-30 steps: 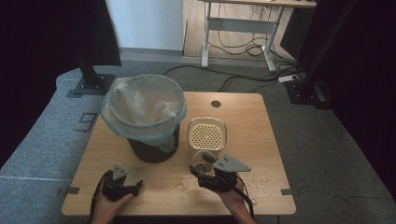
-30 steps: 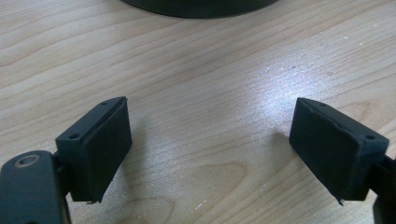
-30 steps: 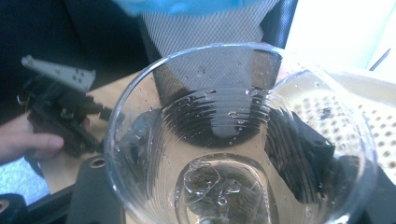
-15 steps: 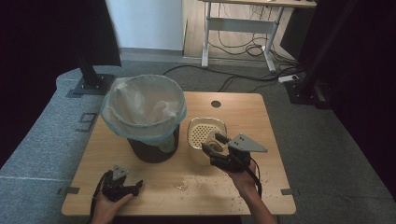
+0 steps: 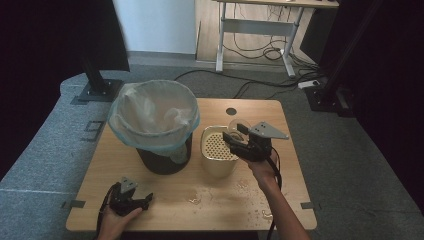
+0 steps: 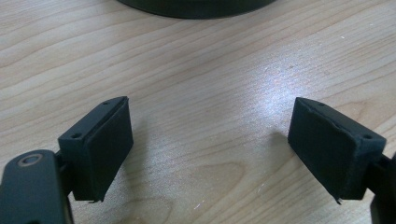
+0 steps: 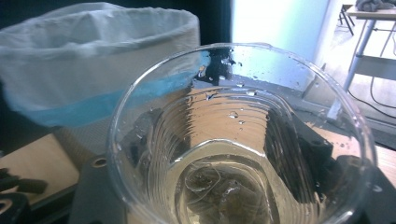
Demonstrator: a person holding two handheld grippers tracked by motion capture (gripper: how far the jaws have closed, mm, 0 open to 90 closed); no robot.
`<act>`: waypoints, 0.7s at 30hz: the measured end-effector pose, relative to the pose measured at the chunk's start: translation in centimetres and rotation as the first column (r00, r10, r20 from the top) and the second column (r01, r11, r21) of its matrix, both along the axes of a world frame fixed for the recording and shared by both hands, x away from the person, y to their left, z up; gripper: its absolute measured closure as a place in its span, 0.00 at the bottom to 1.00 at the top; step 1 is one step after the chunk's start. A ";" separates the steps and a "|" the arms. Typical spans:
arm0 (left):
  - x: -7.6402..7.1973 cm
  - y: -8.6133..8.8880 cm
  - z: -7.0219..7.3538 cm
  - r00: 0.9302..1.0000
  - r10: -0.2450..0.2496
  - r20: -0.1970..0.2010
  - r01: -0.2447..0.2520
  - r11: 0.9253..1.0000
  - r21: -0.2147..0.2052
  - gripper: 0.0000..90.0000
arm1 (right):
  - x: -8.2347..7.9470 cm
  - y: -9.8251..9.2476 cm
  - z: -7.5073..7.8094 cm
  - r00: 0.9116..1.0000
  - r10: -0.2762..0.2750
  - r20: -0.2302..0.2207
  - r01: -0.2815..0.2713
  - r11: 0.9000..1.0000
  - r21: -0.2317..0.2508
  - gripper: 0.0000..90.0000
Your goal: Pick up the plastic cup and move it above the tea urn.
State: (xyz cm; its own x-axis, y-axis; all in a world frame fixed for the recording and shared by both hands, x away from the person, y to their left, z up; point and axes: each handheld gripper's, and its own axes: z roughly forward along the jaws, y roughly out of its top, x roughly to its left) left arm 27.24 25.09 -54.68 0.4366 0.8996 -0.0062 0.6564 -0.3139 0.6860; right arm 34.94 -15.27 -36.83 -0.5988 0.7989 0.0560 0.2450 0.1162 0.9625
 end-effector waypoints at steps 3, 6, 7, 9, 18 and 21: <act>0.0 0.0 0.0 1.000 0.000 0.000 0.000 1.000 0.000 0.15 | 1.1 0.1 -0.2 1.000 -0.014 -0.005 0.014 1.000 -0.021 0.42; 0.0 0.0 0.0 1.000 0.000 -0.001 0.000 1.000 -0.001 0.15 | 1.9 0.1 -0.4 1.000 -0.018 -0.014 0.018 1.000 -0.025 0.42; 0.0 0.0 0.0 1.000 0.000 -0.001 0.000 1.000 0.000 0.15 | 2.2 0.1 -0.5 1.000 -0.018 -0.016 0.018 1.000 -0.026 0.42; 0.0 0.0 0.0 1.000 0.000 0.000 0.000 1.000 0.000 0.15 | 3.0 0.2 -0.7 1.000 -0.014 -0.027 0.013 0.999 -0.032 0.42; 0.0 0.0 0.0 1.000 0.000 -0.001 0.000 1.000 0.000 0.15 | 4.9 0.6 -1.0 0.998 -0.046 -0.042 0.042 0.995 -0.094 0.42; 0.0 0.0 0.0 1.000 -0.002 0.000 0.002 1.000 0.003 0.15 | 5.4 0.6 -1.0 0.998 -0.049 -0.046 0.045 0.995 -0.093 0.42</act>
